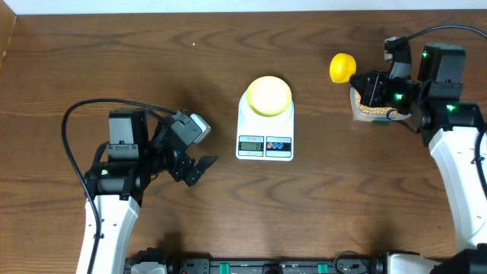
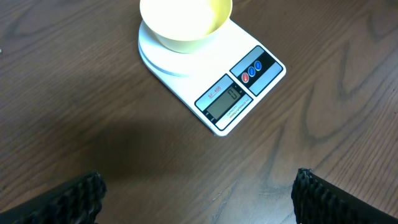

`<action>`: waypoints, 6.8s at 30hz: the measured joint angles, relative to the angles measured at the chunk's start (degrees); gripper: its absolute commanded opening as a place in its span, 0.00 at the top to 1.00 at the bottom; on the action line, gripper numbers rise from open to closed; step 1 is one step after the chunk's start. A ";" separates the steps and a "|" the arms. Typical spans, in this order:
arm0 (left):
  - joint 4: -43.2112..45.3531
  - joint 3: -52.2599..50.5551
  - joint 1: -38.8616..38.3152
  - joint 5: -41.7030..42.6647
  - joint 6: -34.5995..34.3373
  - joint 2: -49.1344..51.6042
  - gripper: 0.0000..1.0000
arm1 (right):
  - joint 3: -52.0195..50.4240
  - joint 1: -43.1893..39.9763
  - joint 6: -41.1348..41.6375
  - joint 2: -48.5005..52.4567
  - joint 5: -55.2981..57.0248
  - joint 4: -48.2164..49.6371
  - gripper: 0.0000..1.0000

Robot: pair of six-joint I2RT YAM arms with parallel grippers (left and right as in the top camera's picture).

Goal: Scoop item into bowl and weigh 50g on scale
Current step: 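Move the yellow scoop with the right gripper over the soybean tub, then lower the scoop into the soybeans with the right gripper and scoop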

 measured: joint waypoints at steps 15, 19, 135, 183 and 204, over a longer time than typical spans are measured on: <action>0.00 0.00 0.00 0.00 0.00 0.00 0.02 | 0.11 0.00 -5.66 0.00 0.59 -9.44 0.99; 0.00 0.00 0.00 0.00 0.00 0.00 0.02 | 0.13 0.00 -7.69 0.00 2.69 -11.65 0.99; 0.00 0.00 0.00 0.00 0.00 0.02 0.03 | 11.28 -4.74 -19.87 -1.20 28.13 -30.29 0.99; 0.00 0.00 0.00 0.00 0.00 0.02 0.03 | 30.01 -4.74 -21.05 27.93 37.92 -34.32 0.99; 0.00 0.00 0.00 0.00 0.00 0.02 0.03 | 30.27 -4.74 -21.00 32.74 34.36 -33.73 0.99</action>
